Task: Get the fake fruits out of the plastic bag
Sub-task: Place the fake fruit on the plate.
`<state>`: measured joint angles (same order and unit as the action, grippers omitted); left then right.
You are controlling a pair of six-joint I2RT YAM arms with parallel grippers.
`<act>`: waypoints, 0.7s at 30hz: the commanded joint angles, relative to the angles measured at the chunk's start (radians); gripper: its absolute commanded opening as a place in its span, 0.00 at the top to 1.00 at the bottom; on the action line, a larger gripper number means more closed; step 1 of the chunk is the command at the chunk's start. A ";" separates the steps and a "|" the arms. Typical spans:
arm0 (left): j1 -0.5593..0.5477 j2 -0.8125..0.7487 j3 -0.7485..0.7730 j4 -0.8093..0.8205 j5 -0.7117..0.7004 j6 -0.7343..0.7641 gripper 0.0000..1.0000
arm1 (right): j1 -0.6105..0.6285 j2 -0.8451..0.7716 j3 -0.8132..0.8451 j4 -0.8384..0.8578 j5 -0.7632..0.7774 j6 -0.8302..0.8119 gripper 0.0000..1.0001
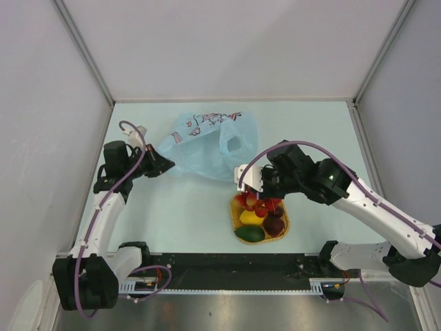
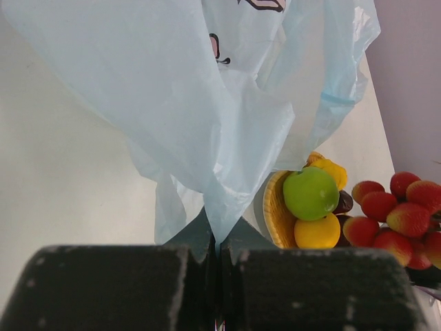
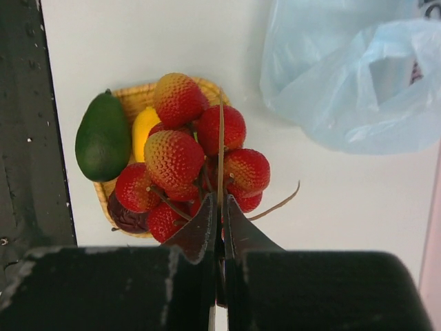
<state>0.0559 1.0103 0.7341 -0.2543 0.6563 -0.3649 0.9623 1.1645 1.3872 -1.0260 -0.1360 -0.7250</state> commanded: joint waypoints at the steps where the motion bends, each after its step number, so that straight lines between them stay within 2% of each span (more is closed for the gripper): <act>1: 0.007 0.010 0.047 -0.008 -0.004 0.023 1.00 | -0.023 -0.061 -0.075 0.060 -0.042 0.009 1.00; 7: 0.005 0.014 0.054 -0.020 -0.007 0.029 1.00 | -0.060 -0.098 -0.200 0.107 -0.079 -0.017 1.00; 17: 0.007 0.013 0.059 -0.023 -0.012 0.034 1.00 | -0.093 -0.120 -0.223 0.144 -0.106 -0.053 1.00; 21: 0.005 0.014 0.057 -0.025 -0.014 0.035 1.00 | -0.093 -0.112 -0.234 0.110 -0.134 -0.073 1.00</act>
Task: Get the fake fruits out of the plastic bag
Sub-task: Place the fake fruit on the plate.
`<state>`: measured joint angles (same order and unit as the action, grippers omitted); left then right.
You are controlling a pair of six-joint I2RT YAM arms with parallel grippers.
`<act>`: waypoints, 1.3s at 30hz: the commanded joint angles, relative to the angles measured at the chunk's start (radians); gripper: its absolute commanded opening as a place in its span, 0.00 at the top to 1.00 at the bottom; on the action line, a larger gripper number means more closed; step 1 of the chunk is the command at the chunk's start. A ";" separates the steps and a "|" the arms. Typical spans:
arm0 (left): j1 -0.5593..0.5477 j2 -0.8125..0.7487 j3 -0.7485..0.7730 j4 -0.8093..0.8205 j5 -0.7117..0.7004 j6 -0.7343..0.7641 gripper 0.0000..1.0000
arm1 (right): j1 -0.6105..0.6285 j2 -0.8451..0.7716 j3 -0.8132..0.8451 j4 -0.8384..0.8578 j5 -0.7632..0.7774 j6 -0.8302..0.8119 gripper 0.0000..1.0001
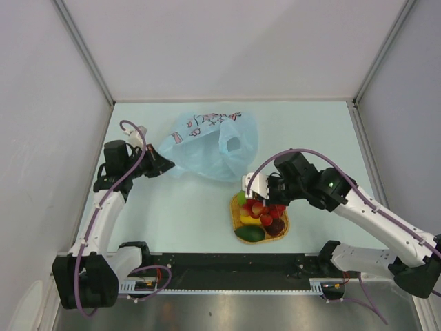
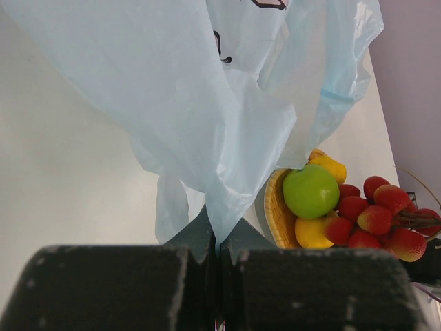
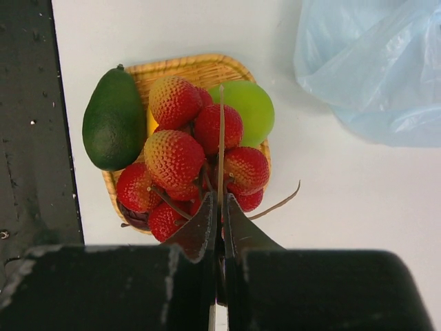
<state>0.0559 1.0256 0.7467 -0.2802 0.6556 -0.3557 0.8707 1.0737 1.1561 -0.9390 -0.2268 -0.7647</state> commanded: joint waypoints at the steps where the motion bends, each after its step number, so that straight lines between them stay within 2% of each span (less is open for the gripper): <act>1: 0.005 -0.001 0.045 -0.001 -0.011 0.026 1.00 | -0.002 -0.021 -0.012 0.025 -0.043 -0.039 1.00; 7: 0.005 -0.002 0.045 -0.001 -0.011 0.027 1.00 | -0.018 -0.047 -0.094 0.074 -0.048 -0.104 1.00; 15: 0.005 -0.009 0.036 0.001 -0.010 0.026 1.00 | -0.025 -0.050 -0.114 0.077 -0.042 -0.104 0.98; 19: 0.005 -0.009 0.037 0.006 -0.008 0.023 1.00 | -0.024 -0.049 -0.114 0.060 -0.039 -0.110 0.88; 24: 0.005 -0.007 0.034 0.007 -0.004 0.021 1.00 | -0.024 -0.055 -0.114 0.042 -0.037 -0.108 0.66; 32: 0.005 -0.004 0.031 0.015 -0.001 0.015 1.00 | -0.024 -0.061 -0.114 0.043 -0.029 -0.099 0.57; 38: 0.007 -0.009 0.028 0.015 0.001 0.015 1.00 | -0.024 -0.090 -0.113 0.089 -0.037 -0.044 0.41; 39: 0.007 -0.009 0.026 0.016 0.001 0.015 1.00 | -0.024 -0.098 -0.113 0.106 -0.043 -0.035 0.33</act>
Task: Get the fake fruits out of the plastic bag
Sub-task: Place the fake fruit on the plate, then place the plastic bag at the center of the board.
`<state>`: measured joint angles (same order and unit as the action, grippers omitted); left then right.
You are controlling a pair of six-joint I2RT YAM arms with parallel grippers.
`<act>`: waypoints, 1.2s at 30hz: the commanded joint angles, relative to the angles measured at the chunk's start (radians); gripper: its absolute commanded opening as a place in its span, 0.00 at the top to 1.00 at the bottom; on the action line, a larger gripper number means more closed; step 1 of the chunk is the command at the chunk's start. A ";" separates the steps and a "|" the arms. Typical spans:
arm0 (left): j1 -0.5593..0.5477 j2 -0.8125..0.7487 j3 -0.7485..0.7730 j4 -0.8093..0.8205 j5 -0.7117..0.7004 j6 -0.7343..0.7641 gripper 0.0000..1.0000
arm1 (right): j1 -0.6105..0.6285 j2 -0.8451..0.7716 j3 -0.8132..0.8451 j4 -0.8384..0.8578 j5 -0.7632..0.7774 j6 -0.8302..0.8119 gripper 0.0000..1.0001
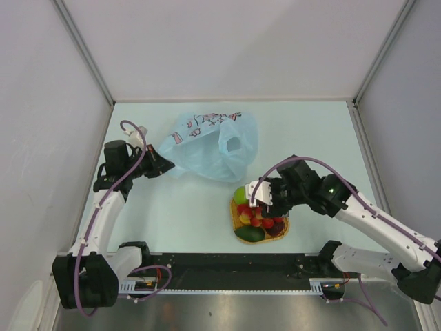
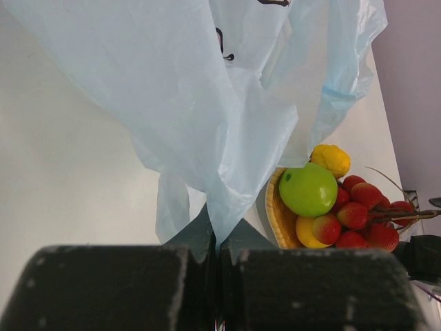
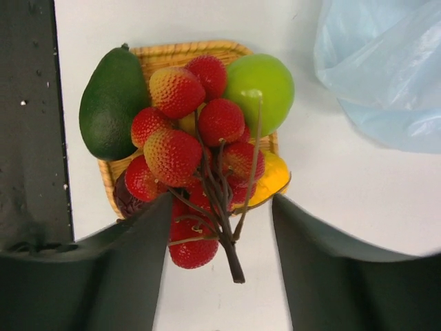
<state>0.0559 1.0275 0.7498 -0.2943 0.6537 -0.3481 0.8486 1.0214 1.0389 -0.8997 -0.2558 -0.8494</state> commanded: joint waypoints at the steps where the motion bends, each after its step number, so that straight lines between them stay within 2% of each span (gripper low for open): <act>1: 0.005 -0.009 0.023 0.029 0.001 0.009 1.00 | 0.003 -0.053 0.009 0.073 -0.019 0.059 0.30; 4: 0.005 -0.010 0.019 0.034 0.001 0.008 1.00 | 0.020 -0.072 0.013 0.088 -0.023 0.107 0.24; 12: 0.005 0.012 0.036 0.035 0.004 0.006 1.00 | 0.012 -0.046 0.087 0.198 0.018 0.272 0.23; 17: 0.005 0.013 0.040 0.030 0.001 0.006 1.00 | -0.081 -0.017 0.157 0.301 0.033 0.395 0.24; 18: 0.005 0.011 0.036 0.029 0.003 0.011 0.99 | -0.141 -0.011 0.164 0.327 0.039 0.427 0.23; 20: 0.005 0.005 0.033 0.032 0.006 0.024 0.71 | -0.244 -0.001 0.174 0.344 0.001 0.513 0.23; 21: 0.005 0.002 0.033 0.037 0.007 0.027 0.59 | -0.363 0.005 0.174 0.352 -0.020 0.538 0.23; 22: 0.005 0.000 0.036 0.038 0.003 0.034 0.34 | -0.417 0.023 0.173 0.354 -0.039 0.597 0.22; 23: 0.005 0.003 0.049 0.035 0.000 0.043 0.17 | -0.469 0.037 0.174 0.352 -0.052 0.630 0.22; 24: 0.007 0.005 0.059 0.029 -0.003 0.049 0.01 | -0.590 0.048 0.173 0.349 -0.065 0.660 0.22; 26: 0.005 0.006 0.095 0.006 -0.011 0.082 0.00 | -0.711 0.097 0.173 0.331 -0.107 0.755 0.21; 29: 0.005 -0.001 0.149 -0.046 -0.037 0.151 0.00 | -0.893 0.176 0.173 0.268 -0.080 0.822 0.21; 31: 0.005 -0.012 0.164 -0.068 -0.090 0.178 0.00 | -0.927 0.221 0.171 0.213 0.001 0.822 0.23; 32: 0.005 -0.033 0.171 -0.083 -0.113 0.196 0.00 | -0.928 0.250 0.165 0.187 0.129 0.834 0.23; 33: 0.005 -0.046 0.171 -0.092 -0.138 0.205 0.00 | -0.936 0.252 0.153 0.186 0.177 0.845 0.23; 36: 0.005 -0.098 0.155 -0.127 -0.239 0.236 0.00 | -1.013 0.201 0.105 0.194 0.141 0.834 0.20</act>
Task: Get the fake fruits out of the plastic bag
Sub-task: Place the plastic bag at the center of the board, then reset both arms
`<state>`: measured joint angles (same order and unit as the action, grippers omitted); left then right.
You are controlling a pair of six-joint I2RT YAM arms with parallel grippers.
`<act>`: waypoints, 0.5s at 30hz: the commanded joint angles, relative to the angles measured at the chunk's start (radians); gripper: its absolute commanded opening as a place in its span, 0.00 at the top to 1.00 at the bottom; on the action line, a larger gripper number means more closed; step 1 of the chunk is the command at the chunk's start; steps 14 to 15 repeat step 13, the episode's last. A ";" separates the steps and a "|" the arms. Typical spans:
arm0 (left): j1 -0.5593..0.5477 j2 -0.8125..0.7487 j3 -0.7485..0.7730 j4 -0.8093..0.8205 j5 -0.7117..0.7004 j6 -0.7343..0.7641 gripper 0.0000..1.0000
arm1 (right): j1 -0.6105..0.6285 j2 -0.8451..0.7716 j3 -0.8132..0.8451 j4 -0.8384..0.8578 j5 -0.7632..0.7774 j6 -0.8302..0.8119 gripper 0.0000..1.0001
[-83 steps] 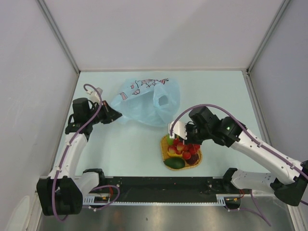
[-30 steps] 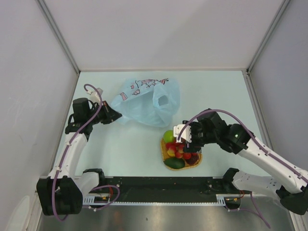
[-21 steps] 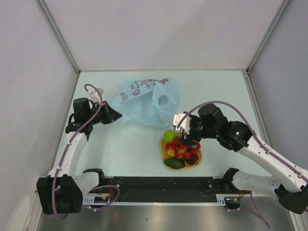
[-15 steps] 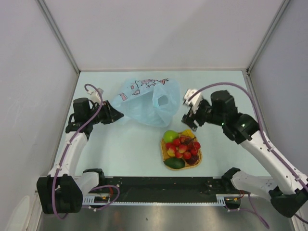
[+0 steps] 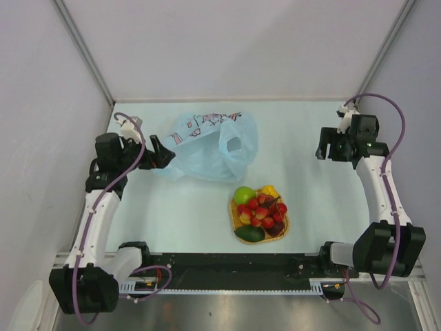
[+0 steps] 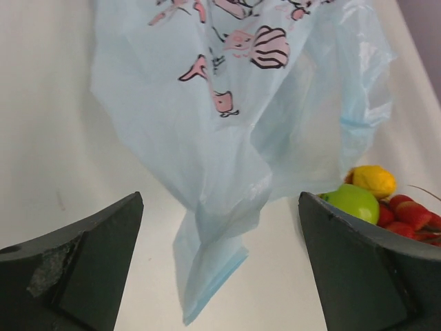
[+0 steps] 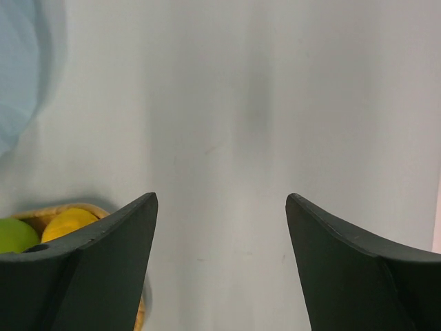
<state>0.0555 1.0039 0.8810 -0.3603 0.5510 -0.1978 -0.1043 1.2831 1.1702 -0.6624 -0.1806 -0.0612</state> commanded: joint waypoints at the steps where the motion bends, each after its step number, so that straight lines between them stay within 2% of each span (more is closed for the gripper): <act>1: 0.006 -0.089 0.010 -0.063 -0.170 0.092 0.00 | -0.063 -0.073 -0.035 -0.045 0.056 0.043 0.19; 3: 0.004 -0.163 -0.046 -0.049 -0.265 0.110 0.00 | -0.061 -0.097 -0.064 -0.060 0.037 0.049 0.19; 5: 0.006 -0.212 -0.095 -0.031 -0.299 0.139 0.00 | -0.063 -0.116 -0.087 -0.068 0.023 0.057 0.19; 9: 0.004 -0.292 -0.155 0.007 -0.310 0.156 0.00 | -0.063 -0.174 -0.165 -0.040 -0.010 0.075 0.21; 15: 0.006 -0.295 -0.186 0.020 -0.295 0.110 0.00 | -0.063 -0.195 -0.211 -0.052 -0.040 0.083 0.22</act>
